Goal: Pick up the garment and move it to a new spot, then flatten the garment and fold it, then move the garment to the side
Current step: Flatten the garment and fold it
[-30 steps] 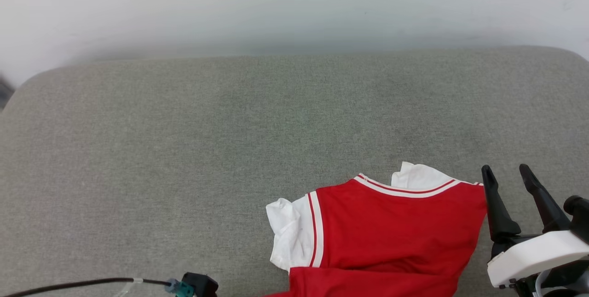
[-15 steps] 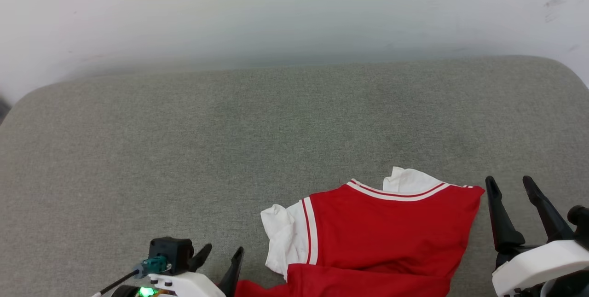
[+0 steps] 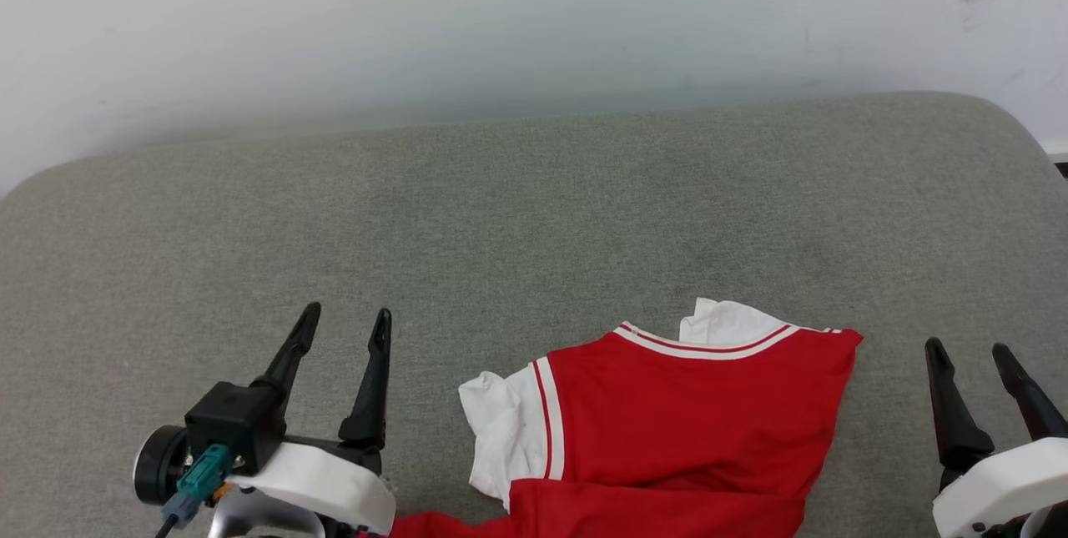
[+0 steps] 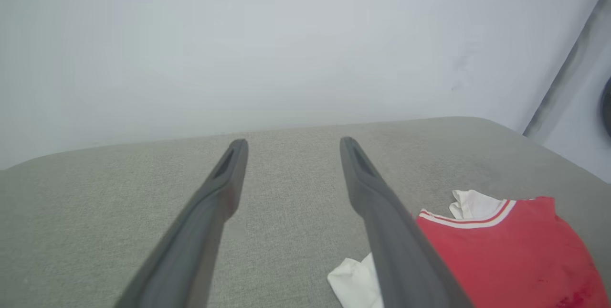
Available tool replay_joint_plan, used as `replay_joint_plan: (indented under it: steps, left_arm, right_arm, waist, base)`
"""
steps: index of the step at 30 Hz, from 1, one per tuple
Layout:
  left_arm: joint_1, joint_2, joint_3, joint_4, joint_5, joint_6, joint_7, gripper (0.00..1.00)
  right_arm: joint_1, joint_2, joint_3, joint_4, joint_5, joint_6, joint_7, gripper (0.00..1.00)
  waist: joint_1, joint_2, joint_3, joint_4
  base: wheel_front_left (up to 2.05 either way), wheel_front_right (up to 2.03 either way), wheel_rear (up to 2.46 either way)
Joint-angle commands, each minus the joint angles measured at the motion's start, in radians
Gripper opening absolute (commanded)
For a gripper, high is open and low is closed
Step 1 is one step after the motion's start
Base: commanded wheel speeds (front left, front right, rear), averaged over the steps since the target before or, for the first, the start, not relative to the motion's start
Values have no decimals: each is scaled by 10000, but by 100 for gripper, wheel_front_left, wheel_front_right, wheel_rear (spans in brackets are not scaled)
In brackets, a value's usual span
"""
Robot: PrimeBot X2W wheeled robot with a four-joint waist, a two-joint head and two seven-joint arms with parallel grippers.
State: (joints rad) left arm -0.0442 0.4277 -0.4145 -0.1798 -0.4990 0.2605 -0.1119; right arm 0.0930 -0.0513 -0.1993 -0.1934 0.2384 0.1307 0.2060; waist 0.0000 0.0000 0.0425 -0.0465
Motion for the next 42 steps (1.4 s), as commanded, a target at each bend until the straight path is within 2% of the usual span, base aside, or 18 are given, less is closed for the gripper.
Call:
replay_joint_plan:
  steps: [1, 3, 7, 16, 22, 29, 30, 31, 38, 42]
  left_arm:
    - [-113, -36, 79, -86, 135, 101, -254, 100]
    - [-129, -54, 162, -189, 204, 171, -449, 100]
    - [-246, -53, 155, -406, 299, 193, -603, 100]
    - [-696, -197, 23, -565, 391, 50, -793, 100]
    - [-1020, -318, -41, -354, 324, -120, -948, 100]
    - [-1240, -397, -97, -84, 302, -230, -1044, 100]
    - [-1224, -396, -95, -49, 289, -235, -1041, 100]
    - [-1205, -399, -97, -19, 281, -242, -1052, 100]
    - [-1161, -368, -137, -40, 320, -307, -1157, 100]
    - [-1065, -325, -144, -51, 319, -256, -1146, 100]
  right_arm:
    - [-106, 18, -115, 139, 43, 0, 185, 100]
    - [-270, 14, -282, 313, 110, 0, 466, 100]
    - [-655, -410, -426, 998, 314, 0, 1415, 100]
    - [-1912, -1352, 242, 2567, 1139, 0, 4476, 100]
    - [-2720, -1676, 715, 3502, 1315, 0, 5155, 100]
    - [-2889, -1559, 1100, 4466, 1650, 0, 5468, 100]
    - [-2902, -1543, 1145, 4498, 1728, 0, 5436, 38]
    - [-2915, -1585, 1169, 4468, 1749, 0, 5365, 0]
    - [-3179, -2183, 982, 3616, 1538, -6, 4674, 0]
    - [-3502, -2329, 859, 2907, 1214, -3, 4658, 0]
  waist:
    - [0, 0, 32, 12]
    - [0, 0, 115, 57]
    - [0, 0, 371, 231]
    - [0, 0, 1307, 803]
    - [0, 0, 1907, 1084]
    - [0, 0, 2134, 1148]
    - [0, 0, 2106, 1110]
    - [0, 0, 2070, 1071]
    - [0, 0, 1756, 810]
    - [0, 0, 1610, 660]
  base:
    - [0, 0, 0]
    - [0, 0, 0]
    - [0, 0, 0]
    - [0, 0, 0]
    - [0, 0, 0]
    - [0, 0, 0]
    - [0, 0, 0]
    - [0, 0, 0]
    - [0, 0, 0]
    - [0, 0, 0]
